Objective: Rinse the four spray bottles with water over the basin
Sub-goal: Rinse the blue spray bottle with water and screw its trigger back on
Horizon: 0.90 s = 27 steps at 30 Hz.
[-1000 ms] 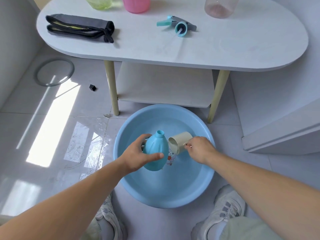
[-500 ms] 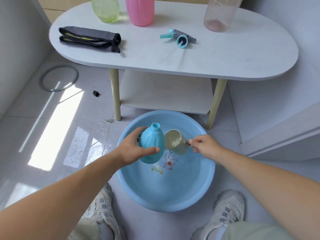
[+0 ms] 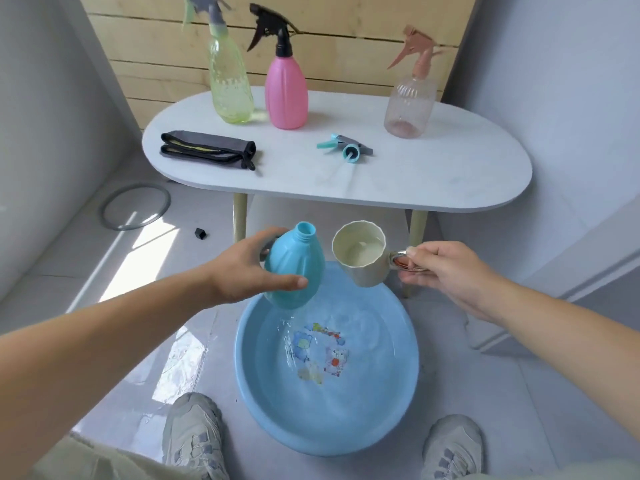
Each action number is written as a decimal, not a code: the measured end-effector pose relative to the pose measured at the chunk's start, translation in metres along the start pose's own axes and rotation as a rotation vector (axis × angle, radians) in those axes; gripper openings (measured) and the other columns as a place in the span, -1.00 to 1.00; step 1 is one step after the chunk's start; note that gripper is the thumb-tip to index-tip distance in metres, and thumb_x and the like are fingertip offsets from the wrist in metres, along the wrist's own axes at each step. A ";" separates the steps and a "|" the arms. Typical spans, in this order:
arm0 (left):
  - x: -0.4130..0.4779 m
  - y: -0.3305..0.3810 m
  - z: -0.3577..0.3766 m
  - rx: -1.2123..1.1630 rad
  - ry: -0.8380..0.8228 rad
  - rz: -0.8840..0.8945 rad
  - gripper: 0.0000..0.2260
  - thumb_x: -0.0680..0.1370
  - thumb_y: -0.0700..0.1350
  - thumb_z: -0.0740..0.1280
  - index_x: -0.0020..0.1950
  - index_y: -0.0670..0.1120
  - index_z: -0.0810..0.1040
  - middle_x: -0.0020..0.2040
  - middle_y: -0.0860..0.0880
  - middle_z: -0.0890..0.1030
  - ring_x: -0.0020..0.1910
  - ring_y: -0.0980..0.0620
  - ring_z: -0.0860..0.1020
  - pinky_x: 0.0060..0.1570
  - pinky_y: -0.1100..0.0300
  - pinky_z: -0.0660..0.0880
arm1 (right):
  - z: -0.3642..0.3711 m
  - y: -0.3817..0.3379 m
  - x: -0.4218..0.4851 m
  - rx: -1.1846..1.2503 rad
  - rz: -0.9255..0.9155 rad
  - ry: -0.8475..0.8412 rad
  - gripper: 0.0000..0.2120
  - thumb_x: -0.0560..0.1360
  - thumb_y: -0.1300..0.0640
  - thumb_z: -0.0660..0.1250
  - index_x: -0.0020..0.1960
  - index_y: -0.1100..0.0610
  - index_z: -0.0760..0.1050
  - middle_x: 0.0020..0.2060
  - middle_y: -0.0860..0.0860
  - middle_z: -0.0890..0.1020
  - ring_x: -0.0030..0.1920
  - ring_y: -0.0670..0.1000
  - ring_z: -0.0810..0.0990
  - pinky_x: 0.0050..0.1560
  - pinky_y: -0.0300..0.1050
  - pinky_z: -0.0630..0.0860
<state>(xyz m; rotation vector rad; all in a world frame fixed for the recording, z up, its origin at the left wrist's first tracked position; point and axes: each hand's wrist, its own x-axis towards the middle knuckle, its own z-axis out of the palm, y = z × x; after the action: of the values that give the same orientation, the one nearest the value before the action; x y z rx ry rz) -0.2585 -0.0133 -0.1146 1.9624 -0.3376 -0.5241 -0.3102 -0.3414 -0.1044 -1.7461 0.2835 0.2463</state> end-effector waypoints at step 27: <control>-0.007 0.032 0.027 -0.153 -0.055 0.043 -0.28 0.25 0.12 0.65 0.37 0.10 0.52 0.17 0.03 0.70 0.22 0.06 0.65 0.23 0.06 0.62 | -0.017 -0.075 -0.038 -0.146 -0.401 0.096 -0.79 0.56 -0.04 0.36 -0.08 0.06 0.69 -0.02 0.09 0.73 0.05 0.09 0.72 0.30 0.25 0.50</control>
<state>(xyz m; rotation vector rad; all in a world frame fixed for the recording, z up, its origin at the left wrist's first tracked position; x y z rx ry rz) -0.2785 -0.0446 -0.0947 1.7920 -0.3625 -0.5605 -0.3215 -0.3419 -0.0198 -1.9198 -0.0204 -0.1104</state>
